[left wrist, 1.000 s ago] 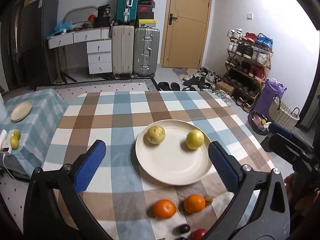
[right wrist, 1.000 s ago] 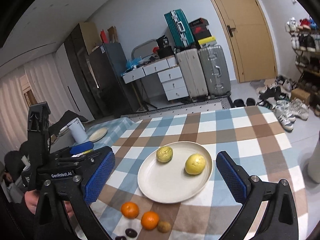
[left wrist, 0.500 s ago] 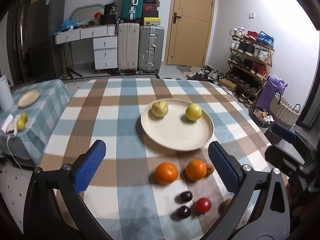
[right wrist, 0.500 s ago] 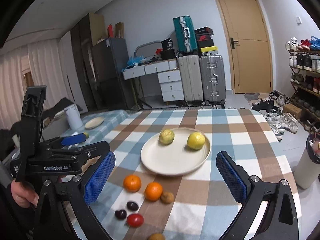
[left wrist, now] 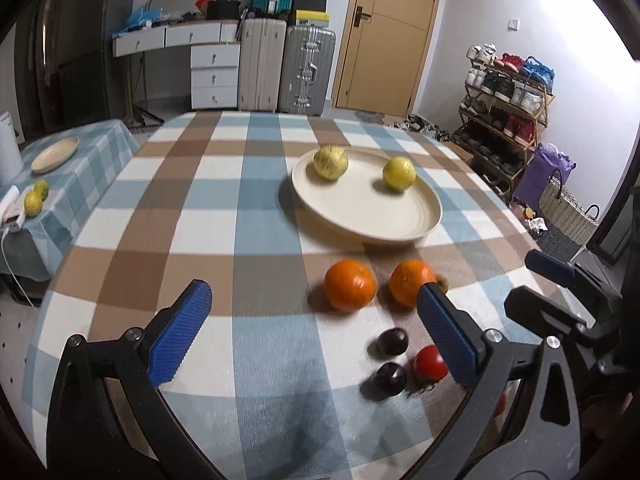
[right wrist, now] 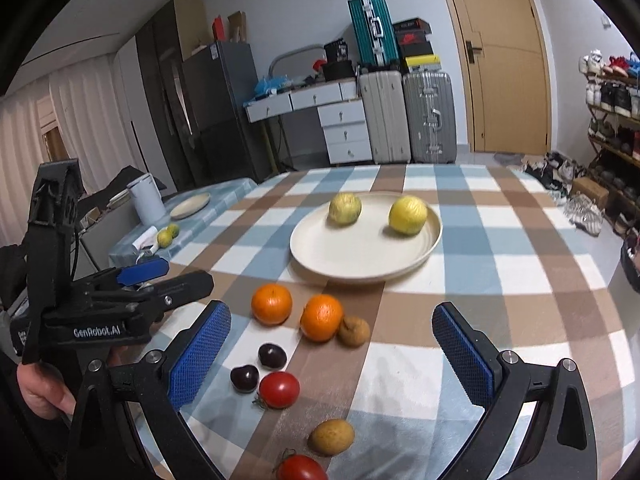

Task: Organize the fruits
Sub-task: 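Withdraw both tools from the plate toward the remaining fruits, then grasp an orange with the right tool while the left tool grasps the other orange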

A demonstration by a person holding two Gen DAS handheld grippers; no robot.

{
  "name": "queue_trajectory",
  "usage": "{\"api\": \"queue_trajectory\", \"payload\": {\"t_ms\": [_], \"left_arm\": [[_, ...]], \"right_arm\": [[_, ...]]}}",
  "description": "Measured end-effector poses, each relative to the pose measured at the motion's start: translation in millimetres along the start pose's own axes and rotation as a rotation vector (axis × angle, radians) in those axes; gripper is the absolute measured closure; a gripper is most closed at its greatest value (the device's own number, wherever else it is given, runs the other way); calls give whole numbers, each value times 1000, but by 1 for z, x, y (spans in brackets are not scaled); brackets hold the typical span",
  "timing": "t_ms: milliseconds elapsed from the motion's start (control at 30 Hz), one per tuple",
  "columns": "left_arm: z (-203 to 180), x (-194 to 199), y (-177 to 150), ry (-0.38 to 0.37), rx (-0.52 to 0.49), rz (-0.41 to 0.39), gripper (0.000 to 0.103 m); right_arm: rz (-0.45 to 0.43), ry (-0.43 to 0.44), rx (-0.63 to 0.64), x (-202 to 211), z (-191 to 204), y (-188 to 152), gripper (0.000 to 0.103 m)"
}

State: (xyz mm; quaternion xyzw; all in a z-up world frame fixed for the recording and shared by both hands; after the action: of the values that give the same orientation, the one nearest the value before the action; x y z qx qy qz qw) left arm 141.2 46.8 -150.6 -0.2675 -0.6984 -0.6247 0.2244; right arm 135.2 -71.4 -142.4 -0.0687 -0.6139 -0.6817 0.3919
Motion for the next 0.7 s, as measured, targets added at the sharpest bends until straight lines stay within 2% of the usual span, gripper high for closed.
{"api": "queue_trajectory", "payload": {"t_ms": [167, 400, 467, 700], "left_arm": [[5, -19, -10, -22, 24, 41, 1], [16, -32, -8, -20, 26, 41, 1], [18, -37, -7, -23, 31, 46, 1], [25, -54, -3, -40, 52, 65, 1]], "right_arm": [[54, 15, 8, -19, 2, -5, 0], [126, 49, 11, -48, 3, -4, 2], [145, 58, 16, -57, 3, -3, 8], [211, 60, 45, -84, 6, -5, 23]]}}
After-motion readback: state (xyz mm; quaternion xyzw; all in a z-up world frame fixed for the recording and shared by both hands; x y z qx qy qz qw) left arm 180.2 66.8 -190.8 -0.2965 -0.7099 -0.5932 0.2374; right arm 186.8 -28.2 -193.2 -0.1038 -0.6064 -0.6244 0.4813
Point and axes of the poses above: each gripper's, at about its wrist camera, not at the fingertips, and x roughly against the way its jaws point, z to its left, y to its top, the point moved 9 cm from there along -x, roughly the way its jaws point, and after that the axes turned 4 degrees about -x, right-handed, at the moved point
